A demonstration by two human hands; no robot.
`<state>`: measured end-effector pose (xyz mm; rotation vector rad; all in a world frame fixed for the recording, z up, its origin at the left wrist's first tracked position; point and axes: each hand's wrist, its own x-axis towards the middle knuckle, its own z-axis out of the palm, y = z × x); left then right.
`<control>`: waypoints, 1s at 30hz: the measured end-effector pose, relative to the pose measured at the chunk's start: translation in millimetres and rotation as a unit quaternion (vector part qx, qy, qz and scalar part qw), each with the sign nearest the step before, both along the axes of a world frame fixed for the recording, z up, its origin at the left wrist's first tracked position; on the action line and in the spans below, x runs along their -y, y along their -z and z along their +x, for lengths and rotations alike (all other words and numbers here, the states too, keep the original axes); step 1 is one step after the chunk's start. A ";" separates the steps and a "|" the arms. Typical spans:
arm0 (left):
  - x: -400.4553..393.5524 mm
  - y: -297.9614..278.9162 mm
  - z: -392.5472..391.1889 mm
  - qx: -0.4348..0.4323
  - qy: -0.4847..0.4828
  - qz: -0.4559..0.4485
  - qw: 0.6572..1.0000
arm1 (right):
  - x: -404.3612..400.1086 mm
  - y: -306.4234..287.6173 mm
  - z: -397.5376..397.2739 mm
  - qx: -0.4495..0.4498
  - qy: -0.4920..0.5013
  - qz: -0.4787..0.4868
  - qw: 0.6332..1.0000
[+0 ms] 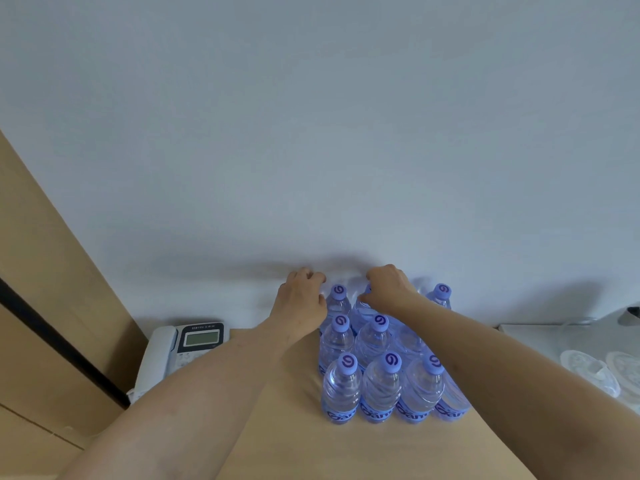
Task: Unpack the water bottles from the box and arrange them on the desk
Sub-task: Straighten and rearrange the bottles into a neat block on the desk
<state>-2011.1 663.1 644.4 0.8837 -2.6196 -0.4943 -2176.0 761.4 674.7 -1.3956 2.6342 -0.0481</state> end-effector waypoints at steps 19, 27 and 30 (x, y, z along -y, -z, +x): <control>-0.3 5.5 -2.5 0.018 -0.027 0.007 0.999 | 6.9 4.0 -6.1 0.031 -0.017 -0.004 0.999; 2.0 4.4 -6.0 0.015 -0.049 0.011 0.999 | 4.1 -5.3 -10.0 0.064 -0.031 0.017 0.997; 2.4 4.0 -7.9 0.011 -0.042 0.010 0.999 | 5.7 -5.1 -6.2 0.063 -0.034 0.011 0.997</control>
